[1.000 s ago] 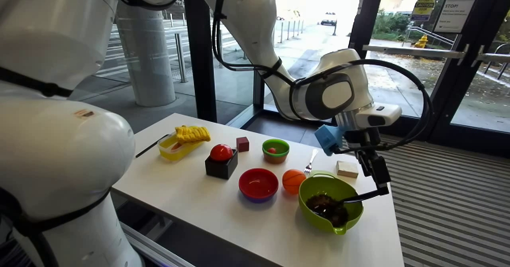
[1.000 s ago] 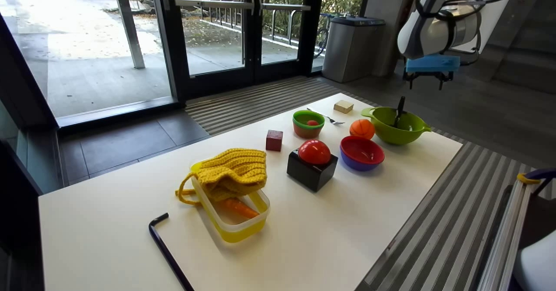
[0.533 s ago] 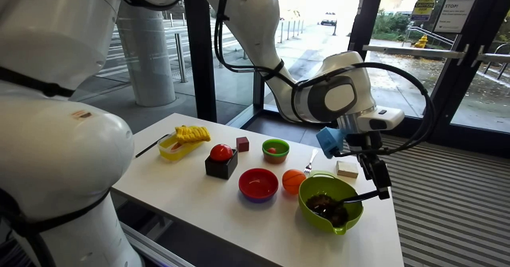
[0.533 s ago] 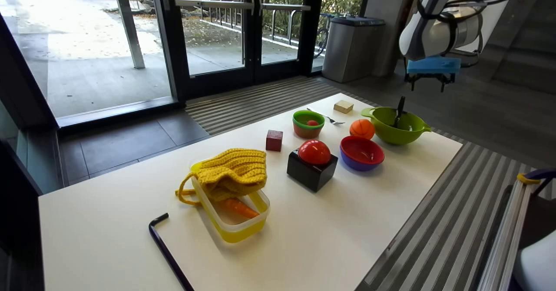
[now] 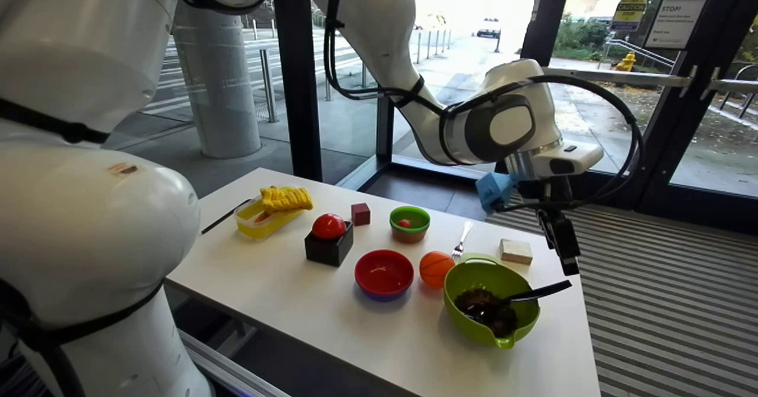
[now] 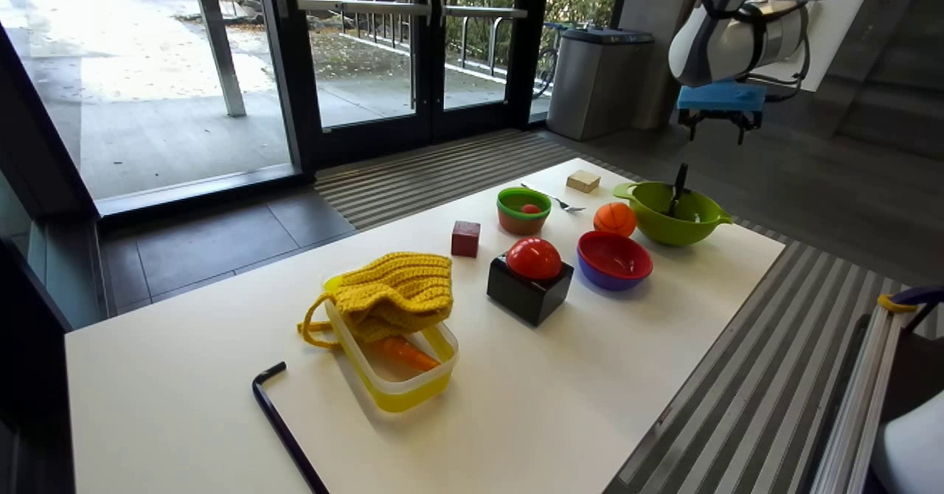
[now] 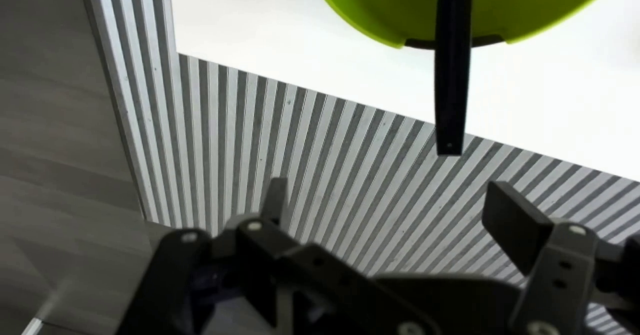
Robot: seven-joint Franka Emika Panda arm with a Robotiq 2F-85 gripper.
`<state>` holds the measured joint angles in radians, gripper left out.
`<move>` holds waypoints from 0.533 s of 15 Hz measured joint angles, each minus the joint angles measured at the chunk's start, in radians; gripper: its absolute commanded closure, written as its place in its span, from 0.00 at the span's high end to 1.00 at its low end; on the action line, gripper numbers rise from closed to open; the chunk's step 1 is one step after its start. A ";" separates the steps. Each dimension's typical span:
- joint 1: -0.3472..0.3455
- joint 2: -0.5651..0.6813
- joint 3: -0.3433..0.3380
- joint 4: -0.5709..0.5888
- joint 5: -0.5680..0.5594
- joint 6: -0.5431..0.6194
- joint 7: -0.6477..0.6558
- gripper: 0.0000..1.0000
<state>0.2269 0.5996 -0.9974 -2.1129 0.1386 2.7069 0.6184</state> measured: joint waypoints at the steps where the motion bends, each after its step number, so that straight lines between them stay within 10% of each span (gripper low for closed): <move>1: 0.001 0.000 0.005 0.023 -0.001 -0.032 0.023 1.00; 8: -0.101 0.030 0.123 0.171 -0.065 -0.206 0.190 1.00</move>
<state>0.1256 0.6299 -0.8739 -1.9418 0.0732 2.5013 0.8088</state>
